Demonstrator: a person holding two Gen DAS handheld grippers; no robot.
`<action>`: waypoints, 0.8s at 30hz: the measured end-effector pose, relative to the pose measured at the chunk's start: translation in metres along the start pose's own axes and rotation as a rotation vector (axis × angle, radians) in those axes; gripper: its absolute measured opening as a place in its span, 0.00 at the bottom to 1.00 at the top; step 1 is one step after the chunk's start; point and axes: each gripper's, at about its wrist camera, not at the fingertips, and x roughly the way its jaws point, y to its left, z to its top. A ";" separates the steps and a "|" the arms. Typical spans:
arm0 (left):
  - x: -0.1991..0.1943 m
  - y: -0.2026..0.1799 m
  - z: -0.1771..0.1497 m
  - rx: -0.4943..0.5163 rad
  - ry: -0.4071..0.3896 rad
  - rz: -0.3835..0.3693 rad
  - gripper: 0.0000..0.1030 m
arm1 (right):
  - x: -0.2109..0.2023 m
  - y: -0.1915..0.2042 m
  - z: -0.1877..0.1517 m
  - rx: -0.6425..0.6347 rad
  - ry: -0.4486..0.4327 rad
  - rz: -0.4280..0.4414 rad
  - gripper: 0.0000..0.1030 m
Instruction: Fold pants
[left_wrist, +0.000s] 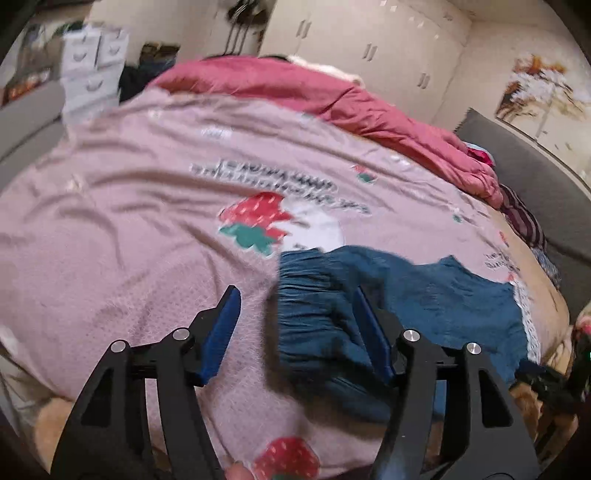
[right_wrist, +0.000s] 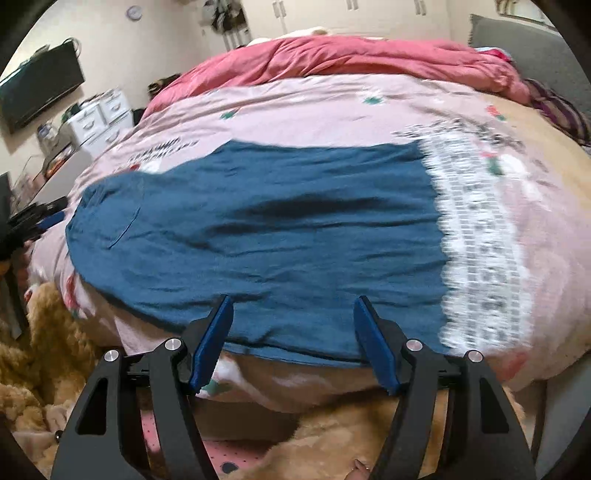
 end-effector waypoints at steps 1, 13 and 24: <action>-0.004 -0.010 0.001 0.028 -0.006 0.001 0.53 | -0.002 -0.004 -0.001 0.008 -0.002 -0.006 0.65; 0.071 -0.128 -0.060 0.339 0.223 -0.065 0.54 | 0.012 -0.010 -0.006 0.043 0.065 -0.058 0.65; 0.081 -0.113 -0.063 0.322 0.214 -0.081 0.54 | 0.014 -0.030 -0.020 0.123 0.106 -0.067 0.71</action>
